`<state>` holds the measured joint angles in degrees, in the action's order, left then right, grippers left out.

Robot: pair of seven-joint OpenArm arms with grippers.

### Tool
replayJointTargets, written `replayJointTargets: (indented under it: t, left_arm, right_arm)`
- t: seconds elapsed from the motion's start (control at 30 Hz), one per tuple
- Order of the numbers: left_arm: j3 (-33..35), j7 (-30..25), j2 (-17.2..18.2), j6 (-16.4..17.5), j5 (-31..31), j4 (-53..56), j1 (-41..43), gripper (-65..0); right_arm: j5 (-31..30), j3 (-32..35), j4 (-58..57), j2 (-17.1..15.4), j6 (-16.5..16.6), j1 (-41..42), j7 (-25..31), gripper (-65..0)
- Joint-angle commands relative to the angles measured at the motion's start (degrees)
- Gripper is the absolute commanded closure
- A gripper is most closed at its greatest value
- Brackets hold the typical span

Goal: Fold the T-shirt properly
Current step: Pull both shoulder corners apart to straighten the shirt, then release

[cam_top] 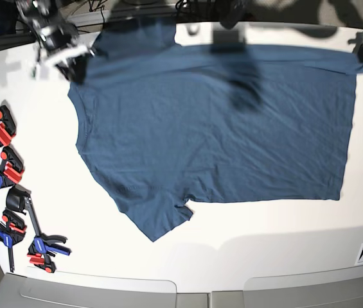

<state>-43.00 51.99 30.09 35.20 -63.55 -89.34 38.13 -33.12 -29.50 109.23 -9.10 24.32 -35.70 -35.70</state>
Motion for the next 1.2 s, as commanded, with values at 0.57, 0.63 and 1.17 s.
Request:
replayJointTargets:
  t: [0.57, 0.63, 1.17]
  left_arm:
    - [4.8, -16.3, 1.4, -7.0, 13.6, 1.6, -7.0, 0.0]
    - [4.8, -17.7, 1.4, -7.0, 13.6, 1.6, -7.1, 0.0]
    - [4.8, -16.9, 1.4, -7.0, 14.7, 1.6, -7.8, -12.3]
  right_arm:
    - [10.4, 6.6, -13.1, -1.4, -2.9, 14.8, 6.6, 0.0]
    - [10.4, 6.6, -13.1, -1.4, -2.9, 15.2, 7.2, 0.0]
    - [10.5, 6.6, -13.1, -1.2, -2.9, 16.0, 6.6, -18.3]
